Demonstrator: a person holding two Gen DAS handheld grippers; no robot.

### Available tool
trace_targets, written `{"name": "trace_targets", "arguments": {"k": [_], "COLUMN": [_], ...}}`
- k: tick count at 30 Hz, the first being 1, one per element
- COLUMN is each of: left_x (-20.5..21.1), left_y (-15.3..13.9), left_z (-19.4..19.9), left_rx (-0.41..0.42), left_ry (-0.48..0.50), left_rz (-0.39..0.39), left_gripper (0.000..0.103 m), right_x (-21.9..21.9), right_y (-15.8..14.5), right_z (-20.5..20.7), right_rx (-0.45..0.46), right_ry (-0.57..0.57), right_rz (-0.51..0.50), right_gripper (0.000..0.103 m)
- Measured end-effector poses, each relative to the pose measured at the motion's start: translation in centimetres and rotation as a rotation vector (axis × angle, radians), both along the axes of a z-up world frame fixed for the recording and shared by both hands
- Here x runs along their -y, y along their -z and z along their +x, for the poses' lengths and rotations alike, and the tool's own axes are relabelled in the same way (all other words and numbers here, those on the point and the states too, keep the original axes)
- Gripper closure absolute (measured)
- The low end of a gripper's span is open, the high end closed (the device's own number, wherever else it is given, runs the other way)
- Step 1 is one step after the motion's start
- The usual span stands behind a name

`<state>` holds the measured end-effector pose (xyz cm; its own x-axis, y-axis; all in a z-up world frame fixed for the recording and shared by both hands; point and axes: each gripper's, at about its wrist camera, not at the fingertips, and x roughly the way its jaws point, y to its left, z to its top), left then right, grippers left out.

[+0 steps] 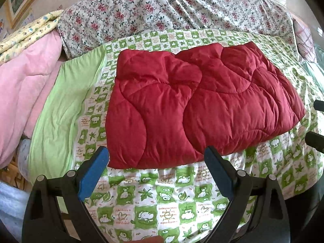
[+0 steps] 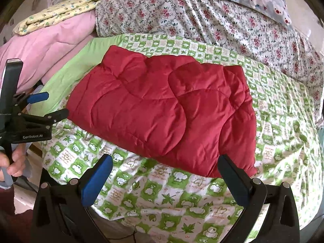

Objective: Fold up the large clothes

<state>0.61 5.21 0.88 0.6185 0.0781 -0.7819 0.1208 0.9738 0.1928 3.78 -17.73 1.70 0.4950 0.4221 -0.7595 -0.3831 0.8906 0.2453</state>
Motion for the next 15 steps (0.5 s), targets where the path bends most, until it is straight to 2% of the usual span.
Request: {"name": "trace_targets", "arguments": {"k": [15], "left_x": [0.5], "left_y": [0.5], "left_z": [1.8], "left_rx": [-0.010], "left_ry": [-0.004], "left_rz": [0.013], "left_gripper": [0.007], "right_x": [0.0], "right_y": [1.5], "right_z": [2.6], "right_rx": [-0.040], "right_ry": [0.023], "right_rz": [0.013], "right_gripper": [0.000]}}
